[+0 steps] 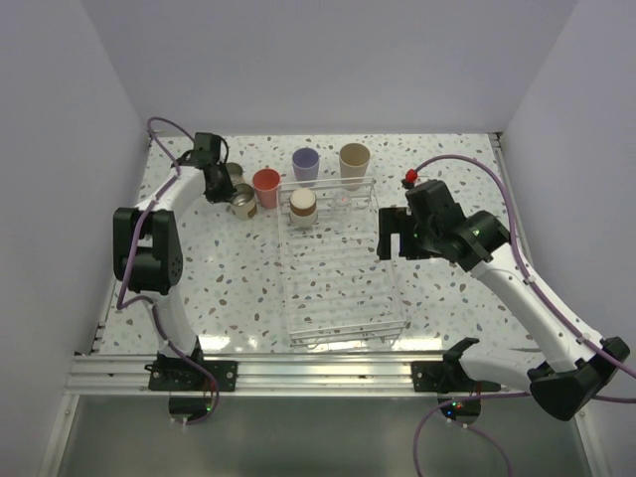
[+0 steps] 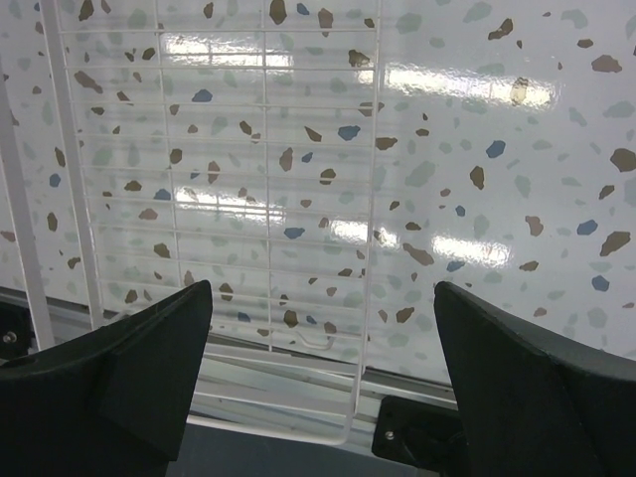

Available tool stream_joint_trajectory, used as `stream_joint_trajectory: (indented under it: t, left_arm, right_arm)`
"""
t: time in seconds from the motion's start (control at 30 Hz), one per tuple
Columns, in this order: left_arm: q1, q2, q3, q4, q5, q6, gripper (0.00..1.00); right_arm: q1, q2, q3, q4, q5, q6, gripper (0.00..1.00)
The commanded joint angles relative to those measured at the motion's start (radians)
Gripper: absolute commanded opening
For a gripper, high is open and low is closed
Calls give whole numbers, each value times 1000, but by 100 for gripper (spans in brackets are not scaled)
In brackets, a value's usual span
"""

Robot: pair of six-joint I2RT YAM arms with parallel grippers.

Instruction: Load the cups into the dish rack

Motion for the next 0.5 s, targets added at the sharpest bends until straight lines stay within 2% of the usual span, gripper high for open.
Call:
stream_joint_trajectory:
  t: [0.0,0.33,0.47]
  left_arm:
    - [11,-69,2,17,5,0,0]
    - [28,-322,-102,25,111,-11,0]
    - [28,-454,-104,37,233,-34,0]
  right_arm:
    - [0,-9,-8,19,-12,7,97]
    - [0,-40,2,87,-39,49,98]
    - [-1,-46,55,140,-37,61,98]
